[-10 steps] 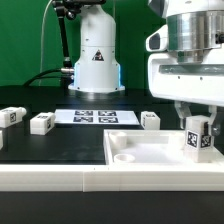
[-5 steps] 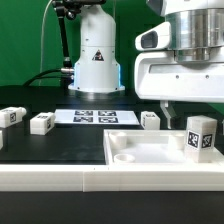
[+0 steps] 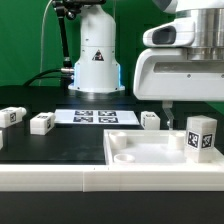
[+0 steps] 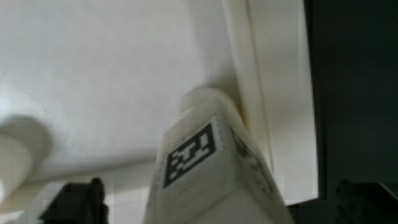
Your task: Assemble one leg
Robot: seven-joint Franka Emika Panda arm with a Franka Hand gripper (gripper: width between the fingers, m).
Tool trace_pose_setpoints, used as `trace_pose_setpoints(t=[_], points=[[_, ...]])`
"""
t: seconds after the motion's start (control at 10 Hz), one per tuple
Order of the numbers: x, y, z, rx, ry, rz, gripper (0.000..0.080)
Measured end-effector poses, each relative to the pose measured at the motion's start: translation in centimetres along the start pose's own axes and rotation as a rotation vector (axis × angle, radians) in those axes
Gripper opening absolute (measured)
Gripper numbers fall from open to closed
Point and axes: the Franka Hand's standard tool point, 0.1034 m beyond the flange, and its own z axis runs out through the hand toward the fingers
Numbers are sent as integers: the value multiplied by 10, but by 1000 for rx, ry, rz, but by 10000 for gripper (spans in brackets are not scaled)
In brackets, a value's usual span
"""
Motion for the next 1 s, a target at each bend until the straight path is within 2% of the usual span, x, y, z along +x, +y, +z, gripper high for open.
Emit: trace_pose_setpoints(t=[0.5, 0.8, 0.9, 1.0], points=[[2, 1, -3, -5, -6, -358, 649], [2, 1, -3, -4, -7, -372, 638], [2, 1, -3, -4, -7, -372, 451], [2, 1, -3, -4, -7, -362, 451]])
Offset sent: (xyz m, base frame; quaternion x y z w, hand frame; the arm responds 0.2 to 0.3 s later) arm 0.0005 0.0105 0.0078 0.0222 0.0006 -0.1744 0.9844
